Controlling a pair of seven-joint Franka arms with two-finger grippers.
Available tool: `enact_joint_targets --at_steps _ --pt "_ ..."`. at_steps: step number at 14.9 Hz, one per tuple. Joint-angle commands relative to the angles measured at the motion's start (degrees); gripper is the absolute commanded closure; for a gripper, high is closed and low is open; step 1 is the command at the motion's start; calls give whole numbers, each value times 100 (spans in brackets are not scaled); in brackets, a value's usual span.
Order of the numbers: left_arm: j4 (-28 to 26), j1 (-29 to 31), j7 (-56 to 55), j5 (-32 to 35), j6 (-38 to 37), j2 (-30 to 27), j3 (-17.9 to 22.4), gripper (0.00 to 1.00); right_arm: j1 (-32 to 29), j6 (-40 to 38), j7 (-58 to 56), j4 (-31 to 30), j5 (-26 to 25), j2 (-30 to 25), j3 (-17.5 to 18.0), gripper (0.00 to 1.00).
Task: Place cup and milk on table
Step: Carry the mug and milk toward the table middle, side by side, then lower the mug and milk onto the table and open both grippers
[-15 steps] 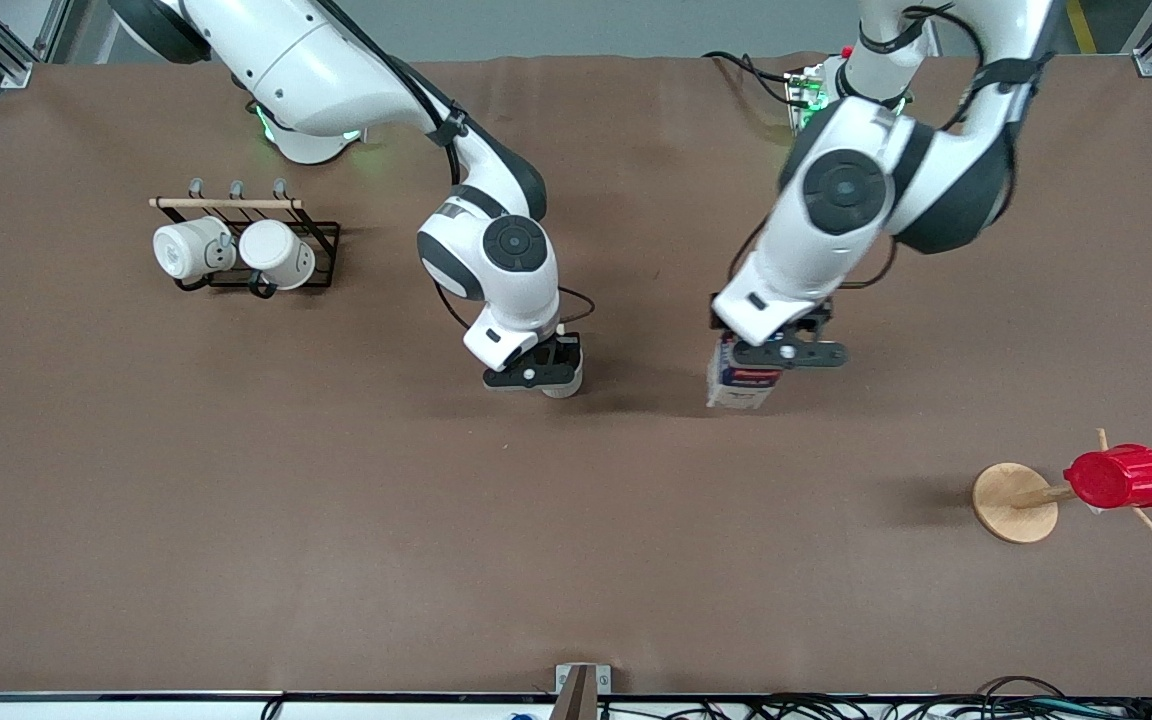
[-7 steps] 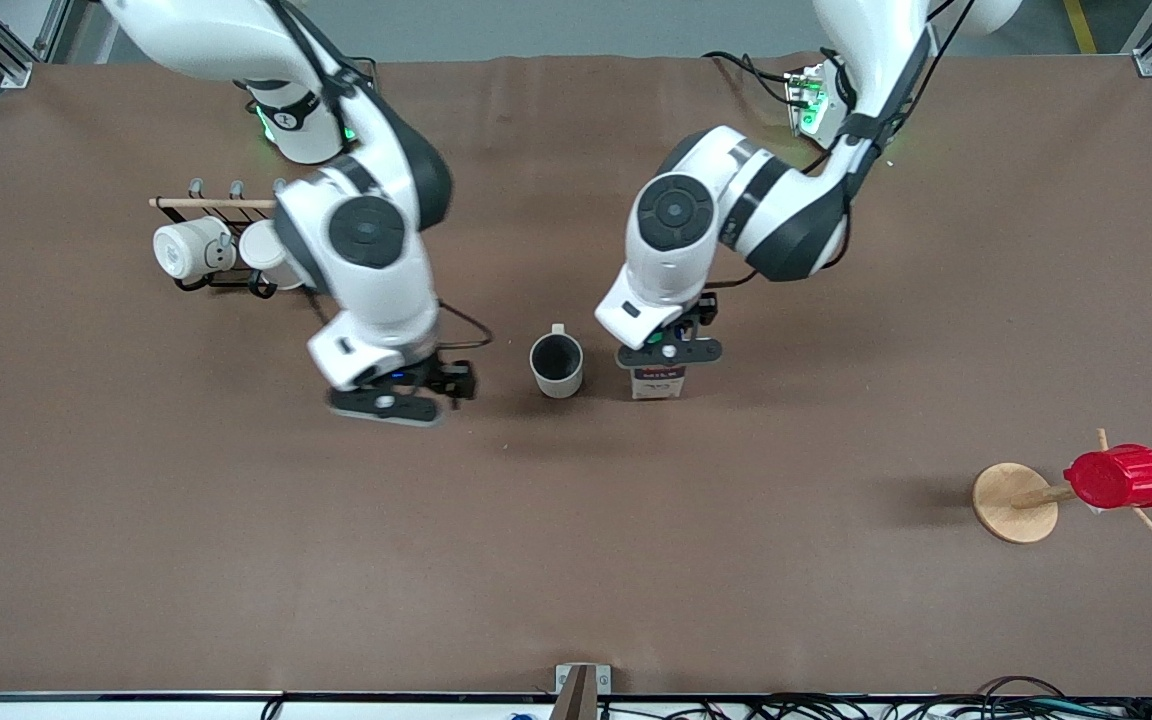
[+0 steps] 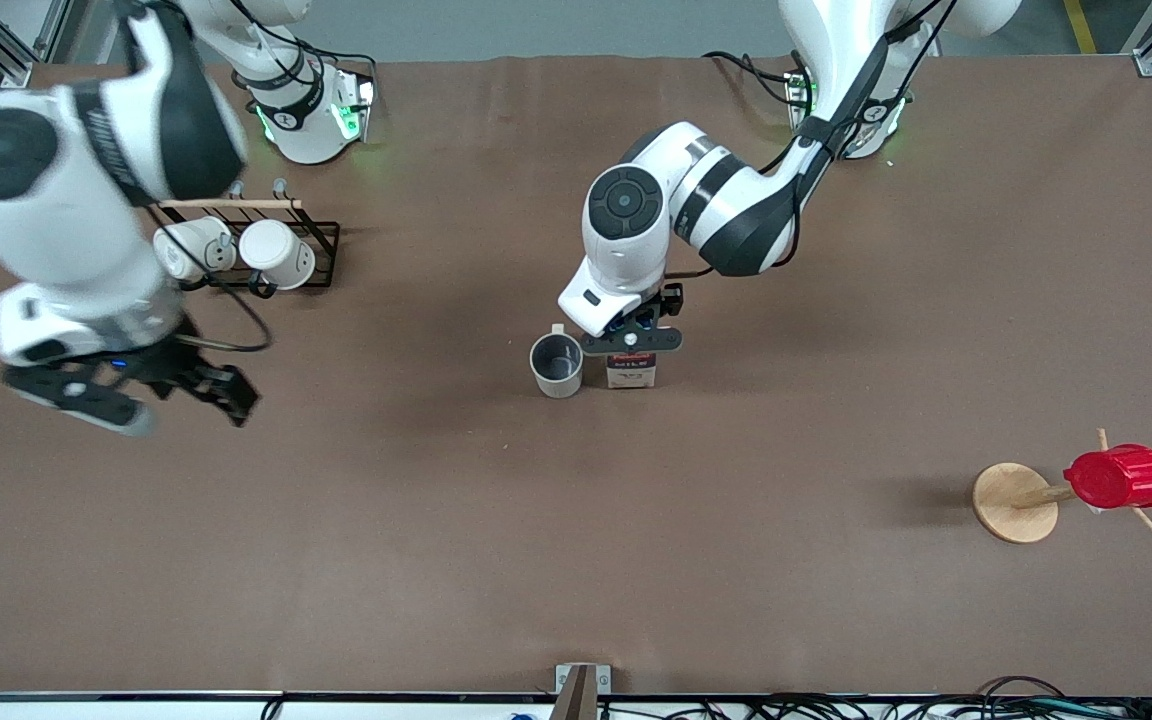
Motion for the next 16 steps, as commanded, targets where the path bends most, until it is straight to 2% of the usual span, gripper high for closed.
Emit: enact_joint_targets --at_steps 1,4,7,16 --pt "180 -28 -98 44 -98 104 33 29 -21 -473 -950 -177 348 -479 -515 0" --pt "180 -20 -36 26 7 148 24 29 -4 -1640 -1855 428 997 -656 -1068 0" --pt "180 -11 25 -62 130 148 6 29 -4 -2618 -2325 991 1122 -656 -1272 0" --pt "162 -28 61 -88 332 175 -2 29 5 -2655 -2622 975 1122 -638 -1263 0"
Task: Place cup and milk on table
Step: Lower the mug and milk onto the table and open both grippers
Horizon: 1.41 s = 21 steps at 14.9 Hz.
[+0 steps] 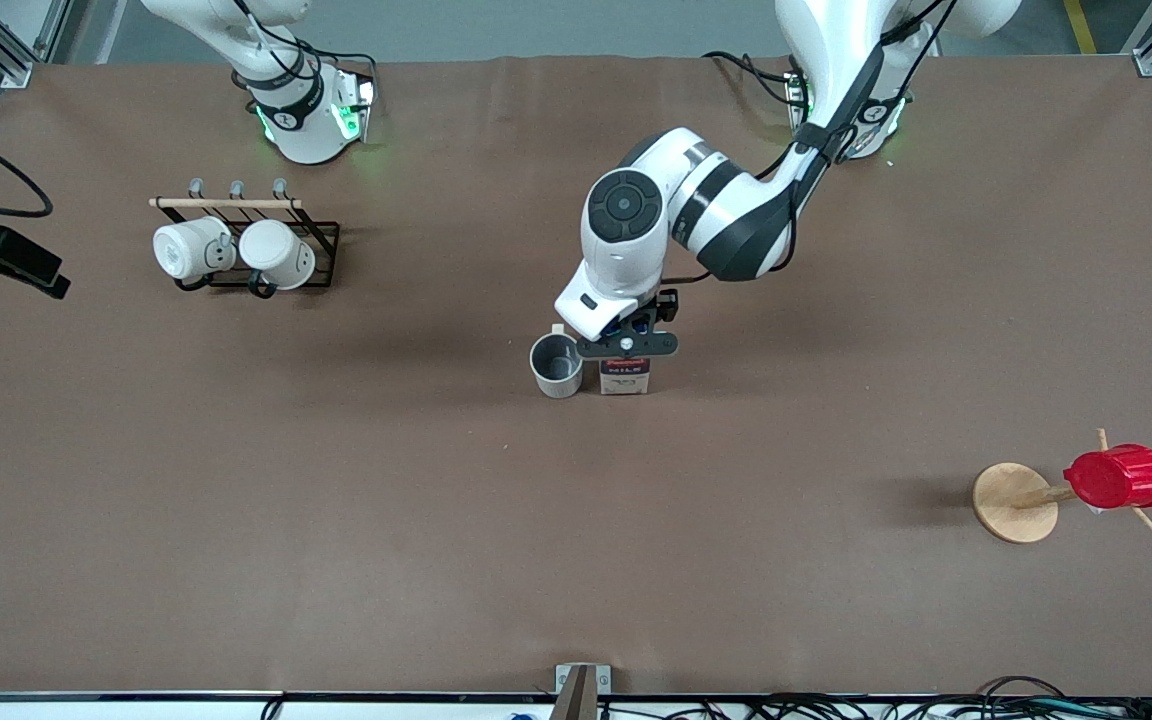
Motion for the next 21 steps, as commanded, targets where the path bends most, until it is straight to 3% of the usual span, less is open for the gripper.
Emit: enact_joint_targets --at_steps 1,6,10,15,21 --pt "122 -27 37 -67 104 106 10 29 -11 -52 -241 18 112 -23 -15 0" --pt "87 -27 46 -75 174 106 10 22 -11 -69 -241 10 112 -23 -15 0" --pt "87 -27 185 -67 166 97 10 0 -11 -87 -250 9 112 -23 -15 0" --pt "104 78 160 -84 87 -402 10 0 -11 -122 -241 9 121 -23 -7 0" --pt "43 842 554 -163 -554 -1316 10 0 33 36 -233 -26 147 -14 20 0"
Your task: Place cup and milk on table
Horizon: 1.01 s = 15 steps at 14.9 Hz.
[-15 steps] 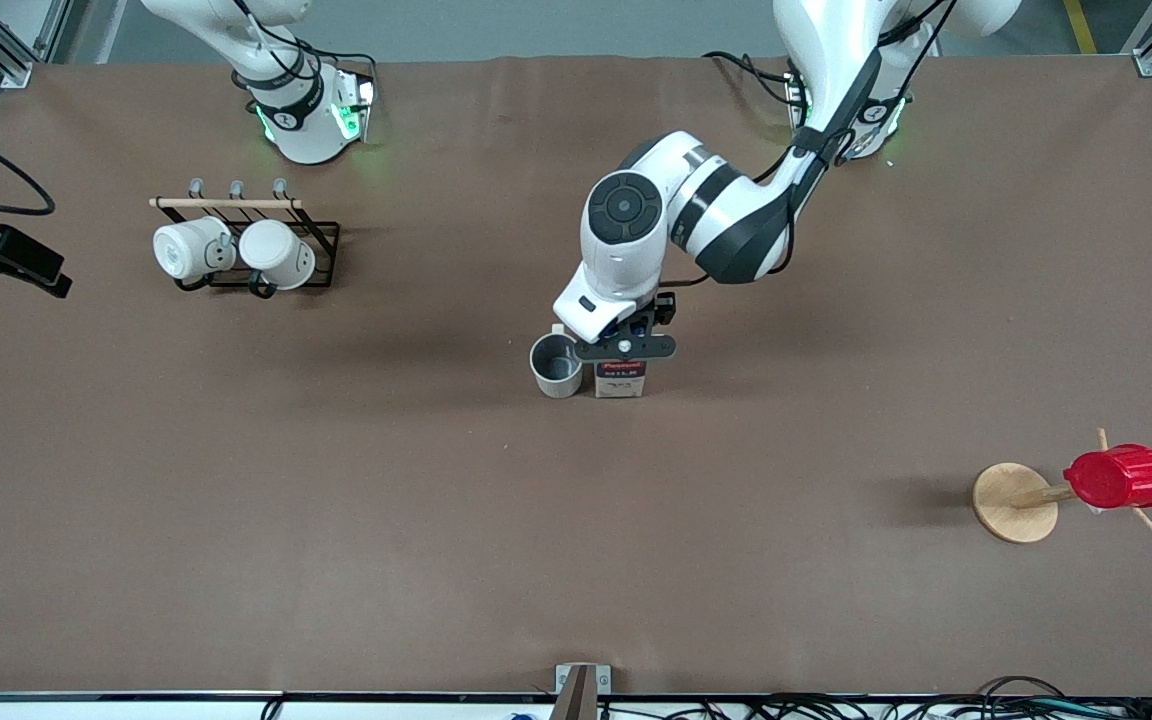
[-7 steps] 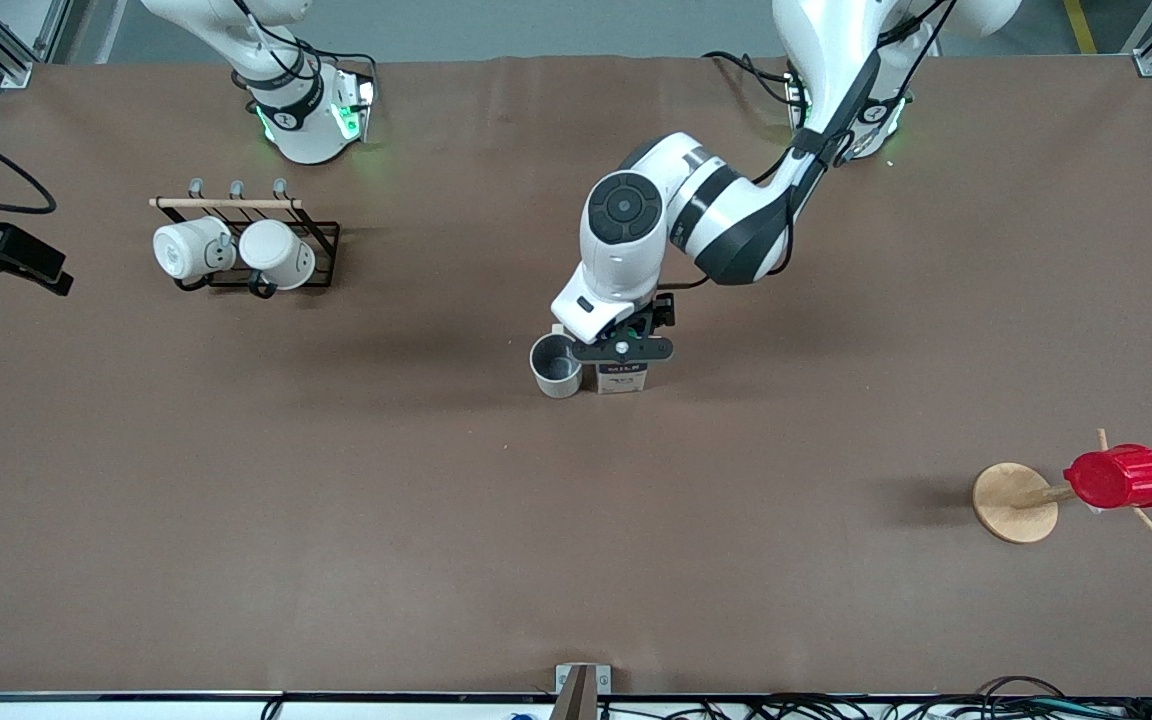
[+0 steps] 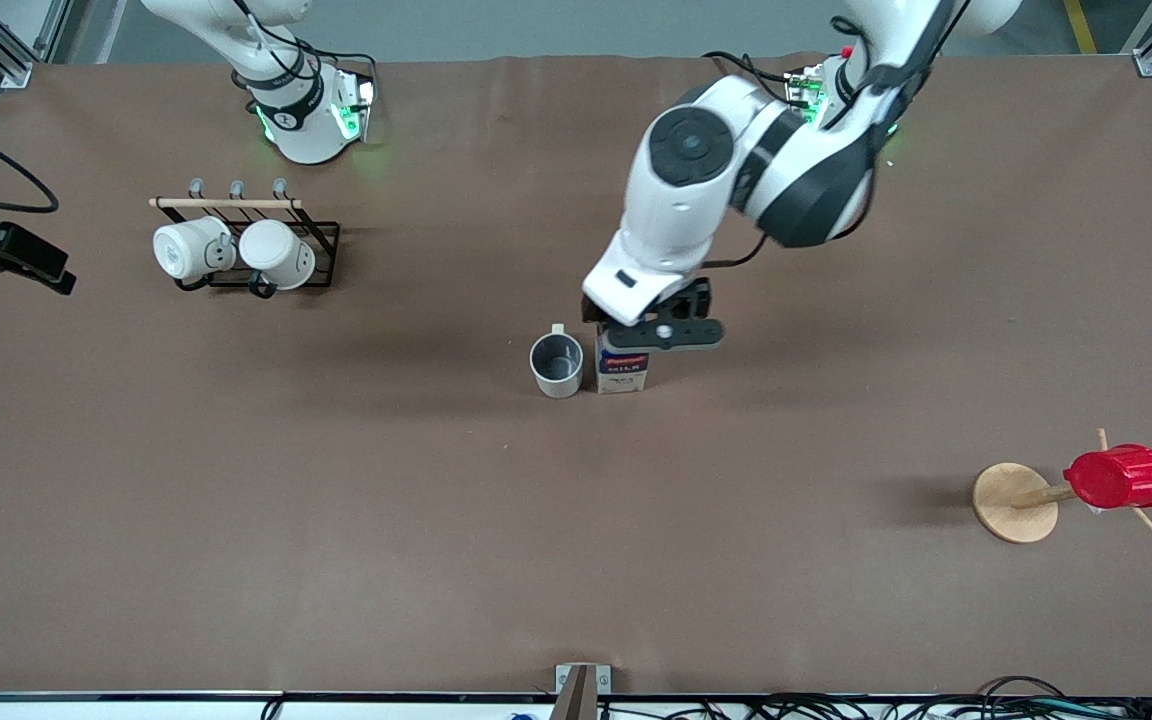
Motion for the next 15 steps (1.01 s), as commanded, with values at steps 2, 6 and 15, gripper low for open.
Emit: enact_joint_targets --at_steps 2,6,15 --pt "-197 590 654 -121 -520 -694 -19 0 17 142 -40 -35 127 -16 -8 0" --pt "-398 1266 1313 -489 -758 -1248 -19 0 17 124 -49 -35 127 -25 -8 0" --pt "-1577 2866 2924 -500 -811 -2559 -315 0 8 115 -66 -139 127 -60 -26 0"
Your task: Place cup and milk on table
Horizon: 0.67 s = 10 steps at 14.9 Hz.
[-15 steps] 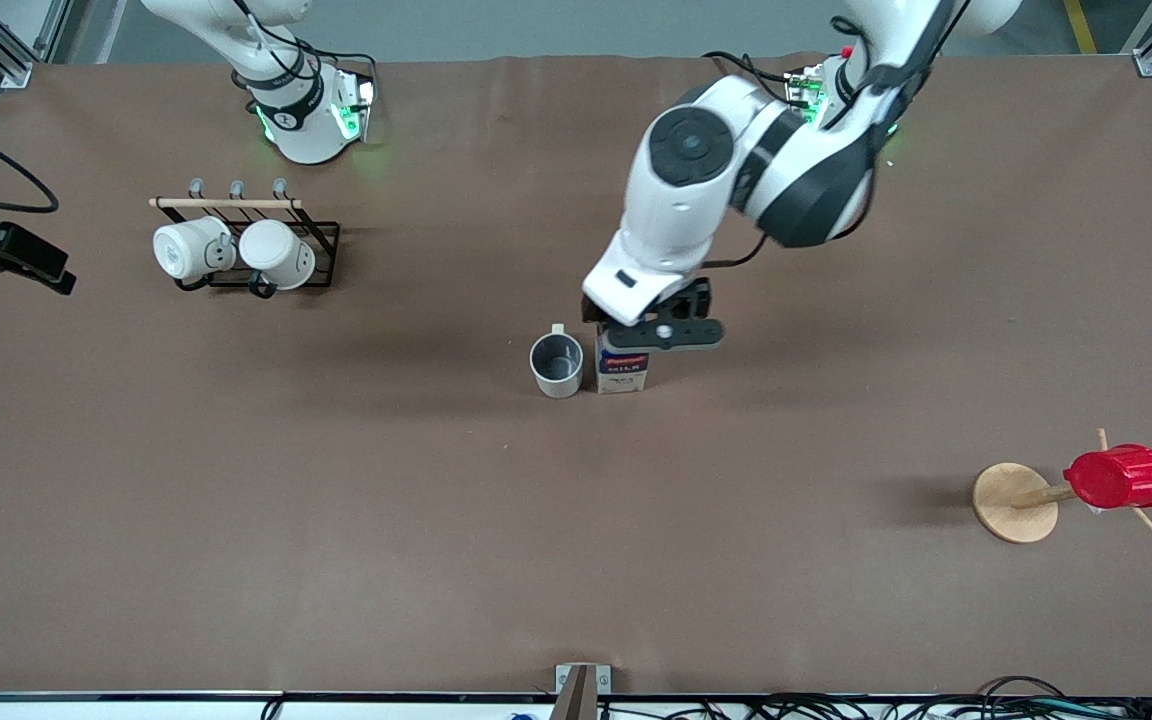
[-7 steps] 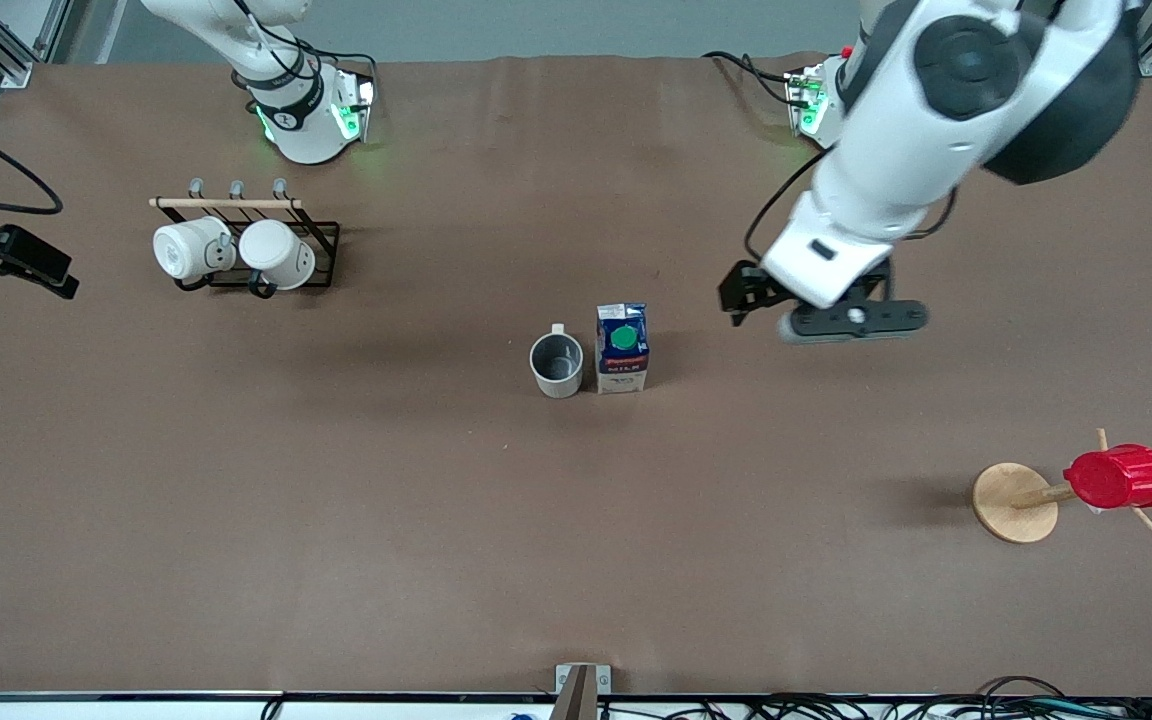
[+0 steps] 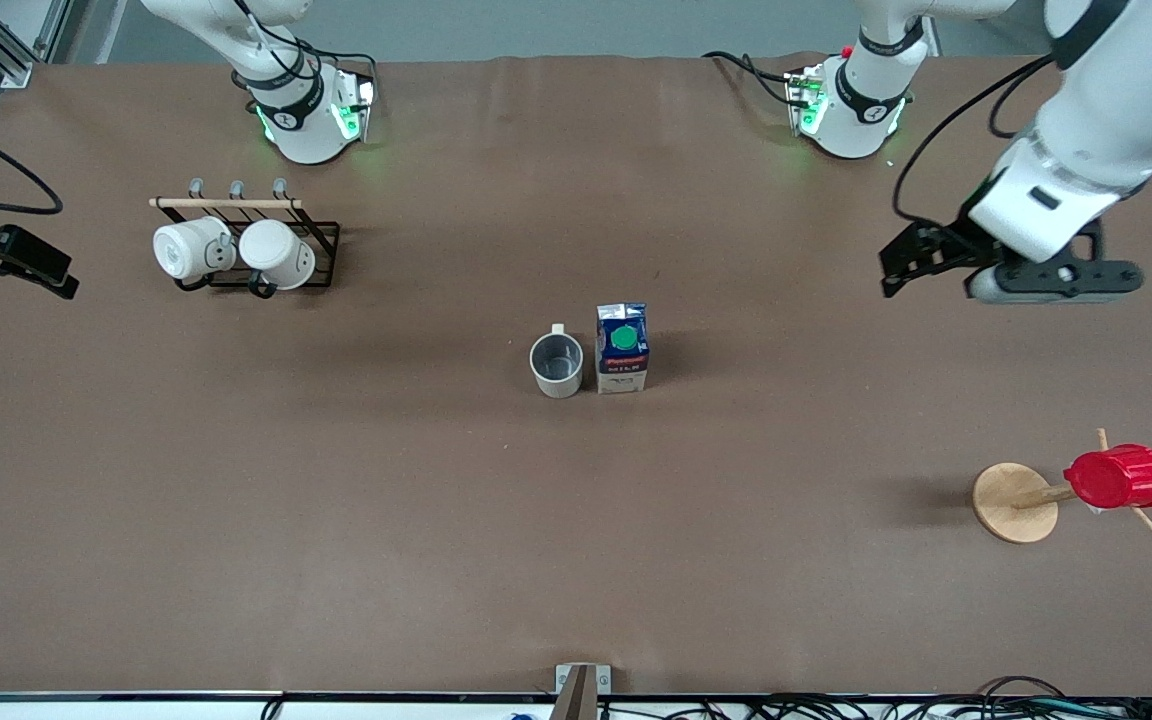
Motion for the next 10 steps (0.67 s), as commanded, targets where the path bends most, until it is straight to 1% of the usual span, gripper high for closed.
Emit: enact_joint_targets --at_steps 1,2,4,5,6,10 --pt "-182 586 79 -33 -74 -193 -606 0 -18 81 -71 -223 120 -136 -39 0" --pt "-112 738 70 -24 -145 -167 -809 0 -27 82 -71 -241 120 -154 -39 0" --pt "55 757 53 142 -302 -96 -872 0 -44 73 -71 -250 120 -155 -39 0" --pt "195 739 53 317 -425 -18 -881 0 -53 73 -71 -250 120 -155 -31 0" --pt "292 704 44 336 -479 35 -881 0 -80 73 -71 -250 120 -155 -30 0" --pt "345 441 9 337 -479 106 -794 0 -80 82 -71 -250 128 -155 -22 0"
